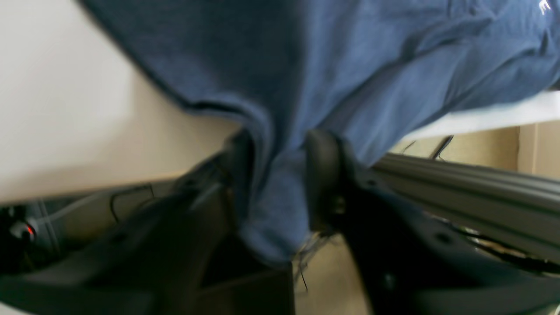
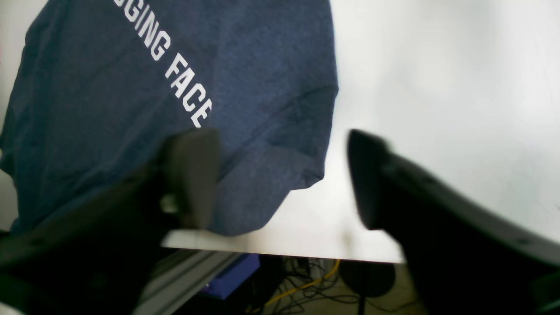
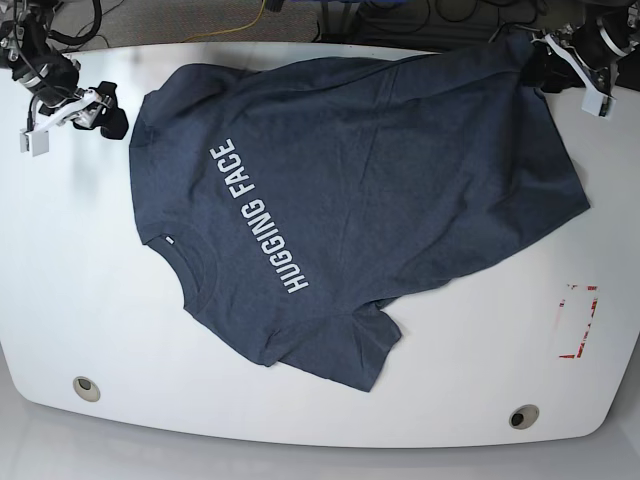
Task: Layout the t-shirt on the table in an organized manner, then fold the t-shirt properly
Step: 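Lower the shirt edges onto the table and open both grippers, then move the right gripper to the shirt's sleeve seam and pinch it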
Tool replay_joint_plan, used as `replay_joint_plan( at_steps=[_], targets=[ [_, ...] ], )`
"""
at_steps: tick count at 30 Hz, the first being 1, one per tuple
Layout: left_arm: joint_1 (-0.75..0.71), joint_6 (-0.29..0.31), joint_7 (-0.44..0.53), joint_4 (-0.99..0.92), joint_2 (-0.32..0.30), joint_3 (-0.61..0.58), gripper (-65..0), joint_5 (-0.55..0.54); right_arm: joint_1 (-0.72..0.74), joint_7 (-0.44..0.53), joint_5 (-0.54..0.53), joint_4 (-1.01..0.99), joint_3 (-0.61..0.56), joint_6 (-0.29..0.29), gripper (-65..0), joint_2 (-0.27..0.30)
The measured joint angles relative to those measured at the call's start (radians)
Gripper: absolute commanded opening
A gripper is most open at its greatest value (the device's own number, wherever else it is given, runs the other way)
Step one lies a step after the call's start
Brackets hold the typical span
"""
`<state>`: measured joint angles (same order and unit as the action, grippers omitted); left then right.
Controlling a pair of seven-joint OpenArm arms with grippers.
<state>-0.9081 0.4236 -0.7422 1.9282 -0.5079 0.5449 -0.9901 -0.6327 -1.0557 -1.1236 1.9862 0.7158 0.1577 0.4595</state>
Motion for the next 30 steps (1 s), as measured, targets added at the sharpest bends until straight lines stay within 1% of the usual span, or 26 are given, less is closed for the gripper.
replay_joint_plan(
  at_steps=[2, 5, 8, 13, 16, 19, 21, 24, 25, 26, 27, 30],
  targets=[
    [-0.004, -0.001, 0.0, 0.0, 0.0, 0.031, -31.5, 0.002, 0.0, 0.0, 0.018, 0.0, -0.007, 0.0, -13.9, 0.001],
    [-0.006, -0.005, -0.002, 0.0, -0.001, 0.068, -31.1, 0.005, 0.0, 0.0, 0.025, 0.0, -0.011, 0.0, -13.9, 0.006],
    [-0.003, -0.004, 0.001, 0.0, -0.002, 0.075, -31.3, 0.005, 0.004, -0.001, 0.025, 0.0, -0.011, 0.004, -13.9, 0.021],
    [0.04, -0.004, -0.01, 0.0, 0.003, 0.092, -31.0, 0.006, 0.055, -0.002, 0.026, -0.002, -0.01, 0.003, -13.9, 0.021],
    [0.078, -0.004, 0.001, 0.0, 0.0, 0.097, -31.1, 0.029, 0.093, -0.002, 0.032, -0.003, -0.01, 0.0, -13.9, 0.021],
    [0.124, 0.0, -0.002, -0.001, 0.001, 0.097, -31.3, 0.071, 0.147, 0.003, 0.059, -0.003, -0.01, 0.001, -13.9, 0.022],
    [0.157, -0.001, -0.007, -0.002, 0.008, 0.097, -31.3, 0.107, 0.189, -0.005, 0.106, -0.003, -0.011, 0.008, -13.7, 0.018],
    [0.219, -0.004, 0.001, -0.002, 0.051, 0.101, -31.3, 0.147, 0.258, -0.003, 0.185, -0.006, -0.015, 0.008, -13.7, 0.01],
    [0.239, -0.002, 0.001, -0.002, 0.069, 0.101, -31.4, 0.167, 0.283, -0.004, 0.201, -0.006, -0.024, 0.016, -13.7, 0.003],
    [0.267, 0.003, 0.0, -0.002, 0.091, 0.101, -31.4, 0.191, 0.314, 0.001, 0.219, -0.006, -0.037, 0.036, -13.7, -0.006],
    [0.281, 0.003, -0.001, -0.002, 0.101, 0.1, -31.5, 0.2, 0.33, 0.004, 0.238, -0.007, -0.044, 0.052, -13.7, -0.01],
    [0.366, 0.0, -0.012, -0.005, 0.155, 0.1, -34.1, 0.291, 0.407, -0.007, 0.29, -0.014, -0.119, 0.074, -13.7, -0.023]
  ],
)
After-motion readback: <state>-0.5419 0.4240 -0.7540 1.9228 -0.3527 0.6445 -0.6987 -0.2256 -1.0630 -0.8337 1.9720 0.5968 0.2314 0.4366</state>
